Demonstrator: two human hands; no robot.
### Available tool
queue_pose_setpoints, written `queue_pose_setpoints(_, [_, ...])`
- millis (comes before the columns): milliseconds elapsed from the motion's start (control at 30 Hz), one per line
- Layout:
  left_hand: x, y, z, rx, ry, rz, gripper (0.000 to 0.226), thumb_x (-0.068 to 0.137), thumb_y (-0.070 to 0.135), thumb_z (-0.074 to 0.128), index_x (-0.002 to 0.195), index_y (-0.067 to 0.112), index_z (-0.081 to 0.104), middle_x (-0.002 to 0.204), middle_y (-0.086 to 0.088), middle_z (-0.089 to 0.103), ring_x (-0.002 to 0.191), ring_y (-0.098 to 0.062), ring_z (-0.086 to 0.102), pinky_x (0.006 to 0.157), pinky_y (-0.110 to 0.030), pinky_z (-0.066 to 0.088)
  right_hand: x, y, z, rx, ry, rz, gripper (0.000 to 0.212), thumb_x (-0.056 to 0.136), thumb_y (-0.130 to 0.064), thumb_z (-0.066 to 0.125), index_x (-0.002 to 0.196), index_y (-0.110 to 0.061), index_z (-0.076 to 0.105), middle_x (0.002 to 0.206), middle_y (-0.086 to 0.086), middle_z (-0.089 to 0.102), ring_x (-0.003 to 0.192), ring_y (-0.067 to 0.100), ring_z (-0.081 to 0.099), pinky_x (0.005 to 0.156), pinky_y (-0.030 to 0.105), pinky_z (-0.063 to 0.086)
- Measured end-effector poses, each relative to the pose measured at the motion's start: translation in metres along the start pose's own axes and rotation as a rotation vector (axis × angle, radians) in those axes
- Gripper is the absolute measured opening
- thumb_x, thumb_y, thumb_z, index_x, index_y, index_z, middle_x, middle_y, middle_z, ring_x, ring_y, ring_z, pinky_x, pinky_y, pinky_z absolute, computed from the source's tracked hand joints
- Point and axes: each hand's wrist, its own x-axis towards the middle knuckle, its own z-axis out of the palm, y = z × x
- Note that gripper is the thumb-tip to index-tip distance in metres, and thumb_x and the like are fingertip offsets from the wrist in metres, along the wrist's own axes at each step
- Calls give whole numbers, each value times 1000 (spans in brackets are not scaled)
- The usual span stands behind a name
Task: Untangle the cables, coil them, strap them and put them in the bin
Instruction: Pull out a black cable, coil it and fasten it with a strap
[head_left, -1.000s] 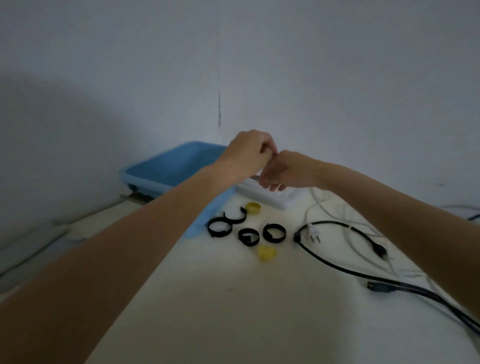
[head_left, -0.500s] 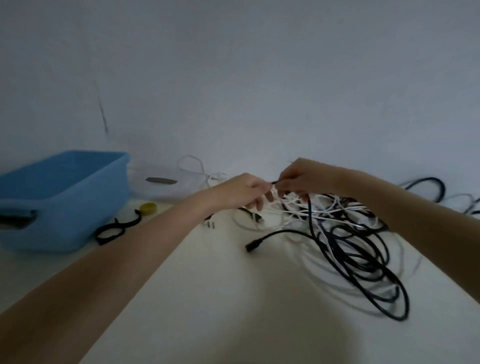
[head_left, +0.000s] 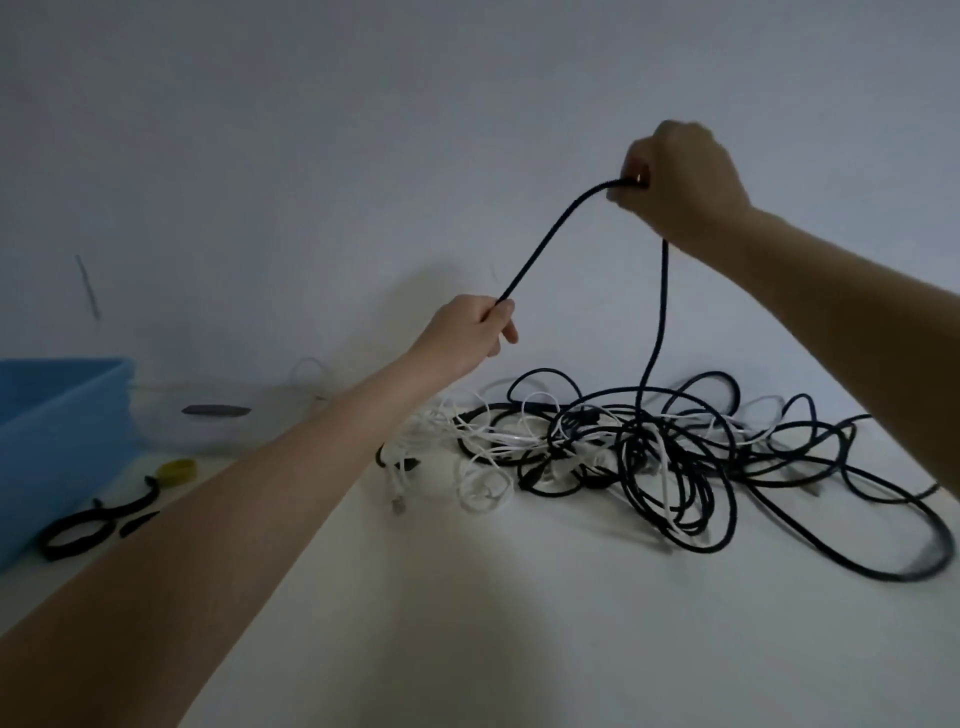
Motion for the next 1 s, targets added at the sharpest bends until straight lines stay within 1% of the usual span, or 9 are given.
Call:
queue_pose_setpoints(67, [-3,-9,3,15,19,-82,40,101,26,36,66,19,55,60,2,47,52,-7,43,48,-22,31,-18,11,17,-65,-197,130,42,89,-40,58,104,0,65,103,23,61,97,37,58,78,36,46])
queue_pose_setpoints(200, [-7,-10,21,10,-48,-219,37,101,25,37,71,16,57,63,1,50,53,-9,43,49,-22,33,-70,31,42,257,-923,468,60,94,-52,41,106,2,64,61,12,65,44,19,57,44,21,45])
queue_pose_setpoints(367, [-8,-6,63,-48,-186,-233,20,96,26,47,81,16,56,66,4,50,51,-8,40,42,-17,29,-128,38,50,350,-1532,355,41,92,-44,52,122,-15,53,113,11,64,85,30,69,70,32,58])
queue_pose_setpoints(500, [-6,4,89,-72,-241,-214,30,100,23,40,74,17,56,67,2,49,49,-9,36,34,-12,25,-155,18,55,591,-1676,219,30,91,-31,59,110,-8,55,79,-5,67,71,18,66,69,26,56])
queue_pose_setpoints(600, [-6,6,92,-87,-217,-237,32,100,22,38,78,12,59,65,1,50,46,-8,38,33,-11,25,-166,-5,68,375,-1651,29,15,85,-23,68,81,-14,58,51,-10,61,51,8,58,52,19,49])
queue_pose_setpoints(700, [1,7,80,-117,-26,-226,38,101,24,37,70,15,58,61,1,50,43,-7,41,33,-11,28,-136,7,62,224,-1564,-25,18,85,-22,67,73,-12,58,51,-2,57,46,12,50,46,20,38])
queue_pose_setpoints(800, [11,9,51,-275,292,-250,39,102,24,33,68,17,50,60,1,48,48,-11,39,40,-18,29,-75,33,28,64,-958,17,20,87,-24,64,78,-7,67,58,1,58,47,10,47,50,22,35])
queue_pose_setpoints(900, [21,12,28,-460,469,-283,39,103,25,29,68,16,44,60,0,46,46,-12,36,39,-19,26,-25,59,2,44,-350,171,20,87,-21,64,93,-3,68,76,12,58,66,23,52,60,27,40])
queue_pose_setpoints(1000, [23,17,18,-613,472,-316,37,103,24,31,70,15,44,59,0,44,39,-9,33,34,-13,20,-10,71,5,-113,-373,187,28,84,-21,65,109,-7,65,98,16,63,93,32,56,78,35,46])
